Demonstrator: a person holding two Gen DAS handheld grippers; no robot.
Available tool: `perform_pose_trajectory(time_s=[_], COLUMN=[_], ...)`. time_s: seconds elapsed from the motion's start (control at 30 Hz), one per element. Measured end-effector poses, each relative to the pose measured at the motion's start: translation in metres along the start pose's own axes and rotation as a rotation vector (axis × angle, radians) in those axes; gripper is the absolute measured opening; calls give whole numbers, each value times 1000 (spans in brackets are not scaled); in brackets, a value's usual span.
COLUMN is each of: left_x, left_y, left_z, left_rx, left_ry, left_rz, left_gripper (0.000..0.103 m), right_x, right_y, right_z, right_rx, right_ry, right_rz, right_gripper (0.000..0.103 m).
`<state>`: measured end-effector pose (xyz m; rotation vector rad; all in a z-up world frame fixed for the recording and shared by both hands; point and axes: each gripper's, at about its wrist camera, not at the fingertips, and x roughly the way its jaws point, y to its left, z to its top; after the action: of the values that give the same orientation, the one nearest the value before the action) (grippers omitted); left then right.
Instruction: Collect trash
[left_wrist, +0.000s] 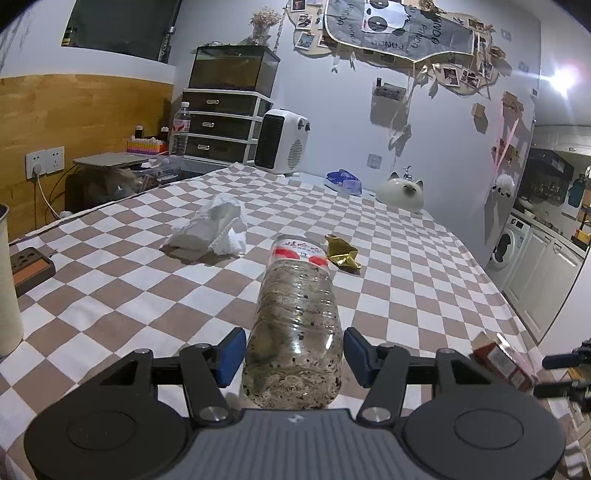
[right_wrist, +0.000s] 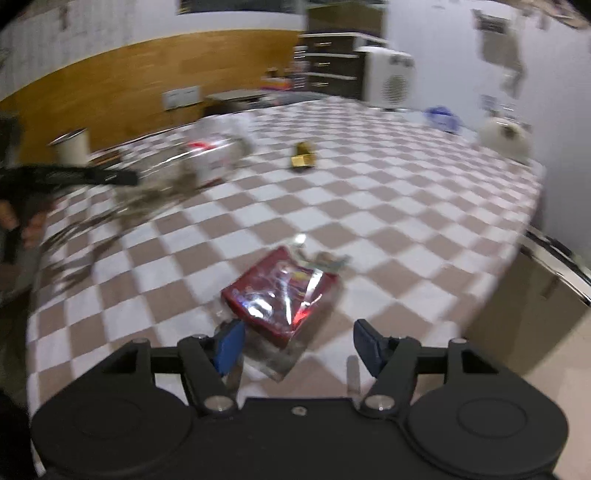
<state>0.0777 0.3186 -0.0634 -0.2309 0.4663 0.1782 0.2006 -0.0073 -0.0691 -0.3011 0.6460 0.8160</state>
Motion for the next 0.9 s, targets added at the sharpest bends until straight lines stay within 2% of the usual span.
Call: perform_pose_trajectory(time_s=[0.07,0.17,0.2,0.4,0.57,0.63,0.7,0.77,0.83,0.9], left_x=[-4,-12,-14,-28,-34,-32,-28,-23,-18,-13], left_y=[-3,-8,-10,-24,-31,-31,-32,-35,-39,-43], left_z=[-2,-4,-5,-15,-20,-19,-16,-14,-11,-9], left_rx=[7,8,9,63,83,76,76,83,95,101], left_ry=[4,6,9,37,47,51,58,69,70,72], left_rz=[-3,-7,-8,-15,-19,-17,-4,7,2,8], left_gripper=[58,57,57,57,58,59,61,65,69,70], right_x=[-4,-12,-13,4,33,41,48,47,45,42], right_y=[-8,-16,-17,-12,5,11,15,19,17,16], right_z=[-1,-1,-1,10,16,14,11,8,7,6], right_rx=[47,137,174,369,410,407,403,387,402,399], right_ry=[-18,-59,-73,-86,-78,-71,-56,-64,-68,-66], right_rz=[-29,-7,7,16,-77,-120,-162,-204,-196,-176], right_gripper=[68,85,86,87,86,83,72,56,54,53])
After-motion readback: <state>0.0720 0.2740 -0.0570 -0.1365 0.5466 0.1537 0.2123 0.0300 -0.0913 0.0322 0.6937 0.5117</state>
